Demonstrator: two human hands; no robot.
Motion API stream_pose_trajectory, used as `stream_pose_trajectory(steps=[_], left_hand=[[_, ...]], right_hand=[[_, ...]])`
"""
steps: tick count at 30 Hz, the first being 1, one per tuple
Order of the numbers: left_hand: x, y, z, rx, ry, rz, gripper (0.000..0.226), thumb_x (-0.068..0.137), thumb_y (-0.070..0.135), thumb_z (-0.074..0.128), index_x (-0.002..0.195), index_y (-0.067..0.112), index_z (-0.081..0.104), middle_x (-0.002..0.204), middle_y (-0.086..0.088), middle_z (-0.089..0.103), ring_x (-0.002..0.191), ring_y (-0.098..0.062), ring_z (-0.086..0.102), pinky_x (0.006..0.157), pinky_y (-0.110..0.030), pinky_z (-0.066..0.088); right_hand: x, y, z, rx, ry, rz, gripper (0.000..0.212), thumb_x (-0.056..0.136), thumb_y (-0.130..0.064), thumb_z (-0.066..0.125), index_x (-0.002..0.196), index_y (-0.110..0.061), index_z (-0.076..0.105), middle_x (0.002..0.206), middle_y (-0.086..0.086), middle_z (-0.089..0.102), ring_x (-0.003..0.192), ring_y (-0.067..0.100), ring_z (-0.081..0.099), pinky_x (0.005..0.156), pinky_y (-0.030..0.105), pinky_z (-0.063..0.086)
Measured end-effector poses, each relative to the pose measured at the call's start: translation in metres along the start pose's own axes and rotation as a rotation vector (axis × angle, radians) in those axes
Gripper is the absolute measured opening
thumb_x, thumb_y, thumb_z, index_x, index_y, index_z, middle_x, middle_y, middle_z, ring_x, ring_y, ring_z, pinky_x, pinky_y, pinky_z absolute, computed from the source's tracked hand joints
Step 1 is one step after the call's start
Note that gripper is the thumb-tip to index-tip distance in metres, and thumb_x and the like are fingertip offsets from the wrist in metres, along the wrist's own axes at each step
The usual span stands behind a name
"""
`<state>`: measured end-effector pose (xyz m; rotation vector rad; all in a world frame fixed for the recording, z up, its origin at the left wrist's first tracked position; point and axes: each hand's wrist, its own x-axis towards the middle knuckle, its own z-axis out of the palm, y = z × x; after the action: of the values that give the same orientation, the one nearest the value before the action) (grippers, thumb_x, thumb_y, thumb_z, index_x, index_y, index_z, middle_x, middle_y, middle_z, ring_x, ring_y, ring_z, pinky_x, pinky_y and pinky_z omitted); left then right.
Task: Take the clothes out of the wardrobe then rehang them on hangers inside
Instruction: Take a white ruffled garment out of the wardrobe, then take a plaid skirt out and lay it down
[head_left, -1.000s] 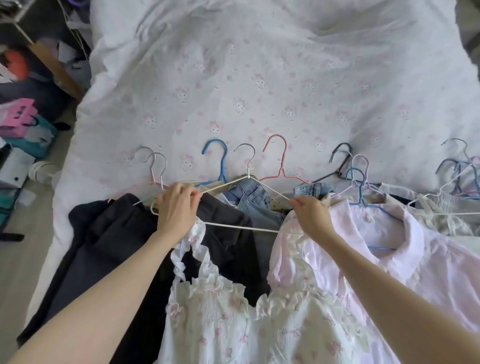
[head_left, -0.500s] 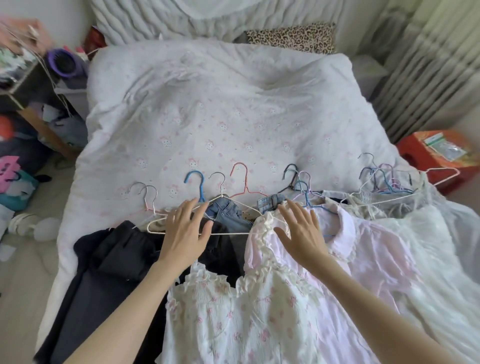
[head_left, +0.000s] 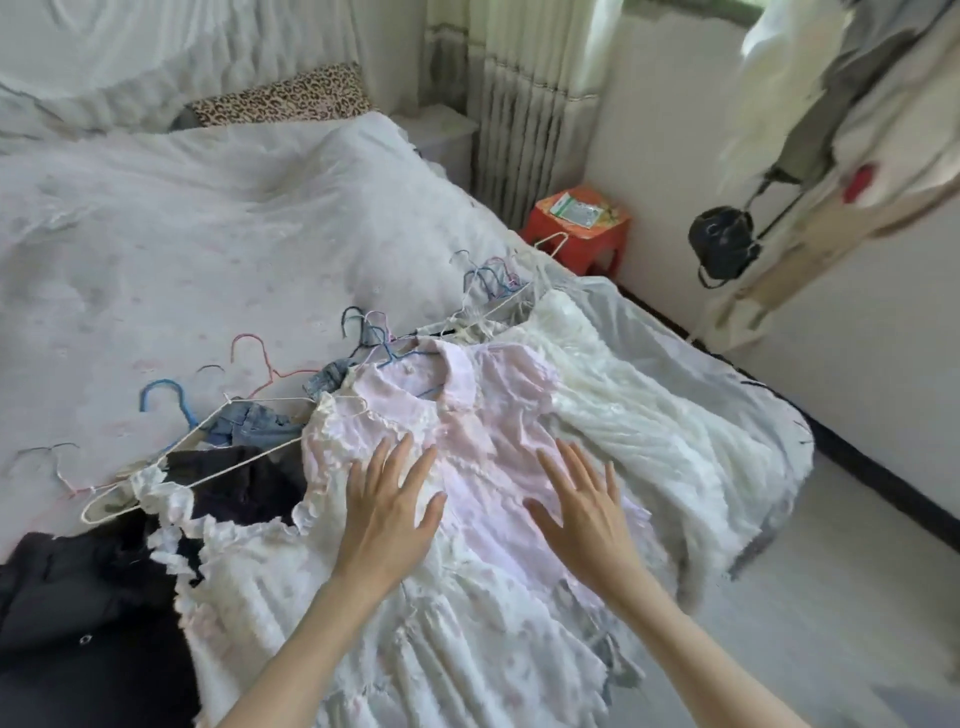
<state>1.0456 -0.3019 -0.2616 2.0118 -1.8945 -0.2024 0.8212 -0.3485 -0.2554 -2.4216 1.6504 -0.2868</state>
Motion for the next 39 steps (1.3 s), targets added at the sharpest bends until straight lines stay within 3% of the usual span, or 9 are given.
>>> stream_pose_trajectory(steps=[4, 9, 12, 16, 20, 22, 32, 34, 39], left_hand=[[-0.006, 0.088, 0.025, -0.081, -0.033, 0.066, 0.060, 0.084, 0.048, 0.030, 0.133, 0.019, 0.050, 0.143, -0.010, 0.041, 0.134, -0.020, 0.016, 0.107, -0.055, 0.021], [-0.017, 0.222, 0.065, -0.022, -0.209, 0.381, 0.054, 0.084, 0.046, 0.035, 0.127, 0.020, 0.054, 0.134, -0.011, 0.051, 0.128, -0.030, 0.038, 0.097, -0.060, 0.034], [-0.029, 0.292, 0.083, -0.050, -0.204, 0.523, 0.051, 0.084, 0.045, 0.037, 0.128, 0.023, 0.048, 0.134, -0.011, 0.051, 0.128, -0.027, 0.029, 0.097, -0.060, 0.033], [-0.050, 0.374, 0.111, -0.123, -0.246, 0.653, 0.051, 0.084, 0.046, 0.036, 0.129, 0.024, 0.048, 0.137, -0.010, 0.049, 0.130, -0.026, 0.026, 0.099, -0.061, 0.030], [-0.066, 0.461, 0.132, -0.177, -0.310, 0.782, 0.056, 0.084, 0.048, 0.035, 0.128, 0.021, 0.053, 0.136, -0.012, 0.049, 0.130, -0.029, 0.029, 0.100, -0.063, 0.029], [-0.072, 0.506, 0.137, -0.209, -0.311, 0.865, 0.057, 0.084, 0.049, 0.034, 0.129, 0.019, 0.053, 0.137, -0.012, 0.048, 0.131, -0.031, 0.031, 0.101, -0.061, 0.026], [-0.137, 0.678, 0.190, -0.212, -0.519, 1.316, 0.052, 0.087, 0.045, 0.033, 0.130, 0.022, 0.051, 0.134, -0.012, 0.051, 0.129, -0.033, 0.036, 0.098, -0.058, 0.034], [-0.149, 0.711, 0.201, -0.211, -0.549, 1.399, 0.056, 0.087, 0.046, 0.029, 0.133, 0.021, 0.048, 0.138, -0.010, 0.048, 0.131, -0.034, 0.038, 0.101, -0.056, 0.031], [-0.180, 0.807, 0.213, -0.324, -0.629, 1.540, 0.070, 0.083, 0.054, 0.012, 0.143, 0.024, 0.032, 0.150, -0.005, 0.030, 0.142, -0.027, 0.017, 0.113, -0.047, 0.012]], right_hand=[[-0.076, 0.062, -0.034, 0.016, 0.119, 0.230, 0.059, 0.087, -0.054, 0.033, 0.133, -0.020, 0.048, 0.137, 0.008, 0.050, 0.127, 0.030, 0.047, 0.100, 0.056, 0.032], [-0.177, 0.160, -0.083, -0.002, 0.221, 0.518, 0.058, 0.084, -0.049, 0.037, 0.126, -0.014, 0.056, 0.131, 0.014, 0.055, 0.121, 0.034, 0.052, 0.093, 0.063, 0.036], [-0.235, 0.208, -0.105, -0.004, 0.269, 0.653, 0.059, 0.084, -0.050, 0.036, 0.127, -0.013, 0.056, 0.132, 0.015, 0.054, 0.122, 0.035, 0.050, 0.094, 0.063, 0.036], [-0.306, 0.256, -0.122, -0.001, 0.331, 0.813, 0.063, 0.083, -0.051, 0.034, 0.131, -0.014, 0.053, 0.136, 0.014, 0.051, 0.127, 0.033, 0.046, 0.101, 0.060, 0.029], [-0.376, 0.294, -0.142, 0.047, 0.406, 0.996, 0.079, 0.078, -0.062, 0.017, 0.142, -0.021, 0.035, 0.151, 0.005, 0.029, 0.142, 0.022, 0.020, 0.114, 0.047, 0.002], [-0.407, 0.310, -0.155, 0.033, 0.443, 1.063, 0.083, 0.075, -0.065, 0.012, 0.145, -0.024, 0.029, 0.154, 0.003, 0.023, 0.144, 0.019, 0.013, 0.114, 0.045, -0.003], [-0.528, 0.367, -0.188, -0.005, 0.594, 1.517, 0.062, 0.092, -0.052, 0.033, 0.146, -0.025, 0.023, 0.155, -0.001, 0.018, 0.144, 0.016, 0.010, 0.115, 0.042, -0.001], [-0.551, 0.378, -0.191, -0.028, 0.579, 1.615, 0.059, 0.096, -0.048, 0.037, 0.147, -0.026, 0.018, 0.156, -0.002, 0.014, 0.144, 0.015, 0.005, 0.115, 0.041, -0.002], [-0.598, 0.410, -0.227, -0.108, 0.649, 1.773, 0.059, 0.096, -0.048, 0.034, 0.148, -0.024, 0.018, 0.156, 0.000, 0.014, 0.144, 0.017, 0.005, 0.115, 0.043, -0.001]])
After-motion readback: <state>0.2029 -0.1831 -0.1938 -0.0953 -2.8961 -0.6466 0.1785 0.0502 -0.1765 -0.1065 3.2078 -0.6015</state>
